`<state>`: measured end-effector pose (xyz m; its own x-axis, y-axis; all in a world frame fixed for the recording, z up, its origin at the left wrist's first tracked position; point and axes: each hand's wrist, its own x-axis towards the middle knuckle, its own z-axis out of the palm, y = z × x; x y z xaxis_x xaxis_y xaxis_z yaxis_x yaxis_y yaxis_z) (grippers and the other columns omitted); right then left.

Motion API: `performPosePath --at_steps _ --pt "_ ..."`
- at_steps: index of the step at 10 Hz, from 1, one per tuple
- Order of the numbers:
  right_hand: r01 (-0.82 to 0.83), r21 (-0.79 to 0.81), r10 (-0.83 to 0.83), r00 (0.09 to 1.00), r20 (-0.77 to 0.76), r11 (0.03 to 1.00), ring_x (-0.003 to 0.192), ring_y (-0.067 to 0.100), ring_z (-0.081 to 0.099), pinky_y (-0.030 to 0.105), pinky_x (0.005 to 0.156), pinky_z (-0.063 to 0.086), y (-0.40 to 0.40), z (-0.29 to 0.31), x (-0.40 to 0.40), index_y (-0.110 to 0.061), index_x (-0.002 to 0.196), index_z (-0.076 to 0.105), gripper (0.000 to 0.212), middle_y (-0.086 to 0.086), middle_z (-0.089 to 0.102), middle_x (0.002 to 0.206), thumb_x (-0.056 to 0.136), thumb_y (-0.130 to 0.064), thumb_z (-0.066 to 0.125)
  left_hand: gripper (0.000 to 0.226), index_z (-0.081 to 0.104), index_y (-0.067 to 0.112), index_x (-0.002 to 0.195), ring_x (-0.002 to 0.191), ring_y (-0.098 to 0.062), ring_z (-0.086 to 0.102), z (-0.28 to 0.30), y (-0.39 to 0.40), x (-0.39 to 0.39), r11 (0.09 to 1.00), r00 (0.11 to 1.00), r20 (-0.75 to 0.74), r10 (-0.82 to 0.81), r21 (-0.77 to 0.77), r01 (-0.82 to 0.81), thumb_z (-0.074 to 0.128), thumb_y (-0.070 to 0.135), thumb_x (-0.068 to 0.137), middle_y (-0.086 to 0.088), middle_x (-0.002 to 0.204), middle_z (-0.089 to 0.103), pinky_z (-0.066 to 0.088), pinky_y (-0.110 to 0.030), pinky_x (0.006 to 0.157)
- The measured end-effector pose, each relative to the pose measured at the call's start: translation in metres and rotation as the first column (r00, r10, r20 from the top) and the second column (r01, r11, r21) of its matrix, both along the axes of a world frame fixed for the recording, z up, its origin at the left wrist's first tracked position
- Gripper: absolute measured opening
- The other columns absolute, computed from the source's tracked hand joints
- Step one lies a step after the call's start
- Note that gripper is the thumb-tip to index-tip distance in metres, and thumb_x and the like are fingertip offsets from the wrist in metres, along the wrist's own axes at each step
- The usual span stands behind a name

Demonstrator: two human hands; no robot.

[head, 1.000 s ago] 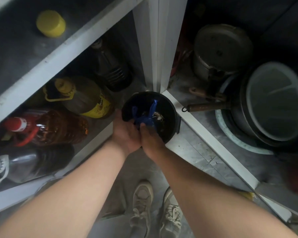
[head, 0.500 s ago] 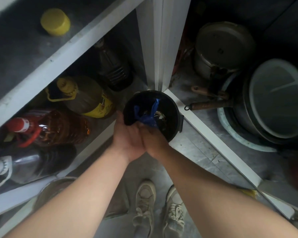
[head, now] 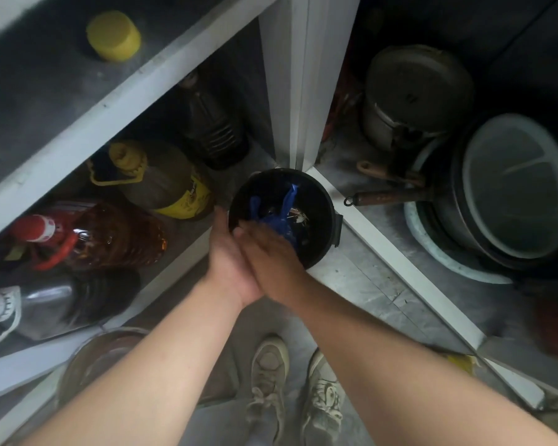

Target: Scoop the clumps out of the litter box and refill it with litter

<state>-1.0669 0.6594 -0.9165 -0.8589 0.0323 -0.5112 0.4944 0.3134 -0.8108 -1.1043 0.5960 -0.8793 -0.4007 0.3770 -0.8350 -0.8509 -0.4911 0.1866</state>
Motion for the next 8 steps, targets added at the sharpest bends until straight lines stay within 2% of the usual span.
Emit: performPosePath --at_steps 1,2,3,4,5,6,7,8 --pt "0.102 0.118 -0.119 0.982 0.150 0.988 0.144 0.030 0.035 0.044 0.119 0.026 0.025 -0.009 -0.010 -0.010 0.146 0.045 0.061 0.014 0.044 0.152 0.104 -0.046 0.021 0.087 0.047 0.019 0.149 0.137 -0.035 0.050 0.007 -0.002 0.003 0.994 0.996 -0.046 -0.075 0.078 0.078 0.041 0.080 0.086 -0.018 0.143 0.058 0.027 -0.052 0.119" --pt "0.115 0.056 -0.116 0.993 0.001 0.992 0.153 0.014 0.017 0.041 0.125 0.010 0.009 0.014 -0.001 -0.029 0.157 0.029 0.059 -0.003 0.025 0.165 0.104 -0.054 0.023 0.082 0.054 0.018 0.144 0.131 -0.032 0.054 0.019 0.002 0.002 0.998 0.996 -0.066 -0.065 -0.019 0.063 0.038 0.077 0.090 -0.016 0.141 0.060 0.035 -0.048 0.110" --pt "0.067 0.088 -0.080 0.985 0.153 0.994 0.143 0.016 0.037 0.051 0.118 0.022 0.009 0.016 0.010 -0.040 0.144 0.045 0.064 -0.005 0.046 0.153 0.095 -0.069 0.016 0.084 0.055 0.017 0.142 0.130 -0.032 0.057 0.038 0.004 0.013 0.987 0.976 -0.155 -0.153 -0.077 0.142 0.037 0.079 0.088 -0.015 0.137 0.064 0.037 -0.048 0.112" --pt "0.147 0.319 -0.230 0.943 0.239 0.936 0.123 0.031 0.057 0.042 0.103 0.042 0.041 0.019 0.010 -0.029 0.130 0.060 0.057 0.010 0.064 0.130 0.098 -0.062 0.026 0.069 0.052 0.024 0.143 0.132 -0.019 0.056 0.055 -0.004 0.027 0.943 0.917 -0.249 -0.313 -0.193 0.270 0.040 0.070 0.093 -0.002 0.145 0.058 0.037 -0.048 0.115" --pt "0.158 0.315 -0.203 0.972 0.116 0.936 0.114 0.032 0.062 0.037 0.094 0.051 0.052 0.055 0.028 -0.029 0.130 0.059 0.043 0.007 0.068 0.123 0.094 -0.047 0.047 0.034 0.059 0.030 0.132 0.111 0.004 0.058 0.072 -0.013 0.030 0.676 0.719 -0.290 -0.632 -0.659 0.329 0.059 0.039 0.099 0.007 0.139 0.060 0.040 -0.032 0.108" --pt "0.068 0.378 -0.118 0.987 0.111 0.923 0.119 0.028 0.058 0.037 0.094 0.052 0.059 0.100 0.052 -0.036 0.138 0.049 0.049 0.001 0.062 0.131 0.090 -0.043 0.052 0.062 0.045 0.026 0.149 0.127 -0.010 0.052 0.094 -0.024 0.032 0.213 0.309 -0.107 -0.945 -0.918 0.334 0.068 0.036 0.093 0.005 0.147 0.052 0.035 -0.024 0.103" --pt "-0.132 0.515 0.033 0.980 0.198 0.847 0.131 0.029 0.048 0.039 0.104 0.044 0.062 0.152 0.077 -0.029 0.147 0.037 0.058 0.005 0.050 0.144 0.092 -0.046 0.048 0.068 0.039 0.026 0.153 0.143 -0.017 0.040 0.137 -0.029 0.036 -0.043 -0.037 0.036 -0.999 -0.978 0.204 0.064 0.043 0.092 0.006 0.158 0.040 0.033 -0.032 0.115" --pt "-0.145 0.587 0.012 0.974 0.225 0.796 0.129 0.030 0.048 0.042 0.104 0.043 0.061 0.208 0.107 -0.028 0.148 0.034 0.062 0.008 0.051 0.142 0.093 -0.055 0.043 0.068 0.034 0.028 0.155 0.149 -0.015 0.032 0.189 -0.030 0.049 -0.125 -0.219 0.099 -0.971 -0.986 0.106 0.058 0.048 0.095 0.006 0.163 0.033 0.029 -0.039 0.121"
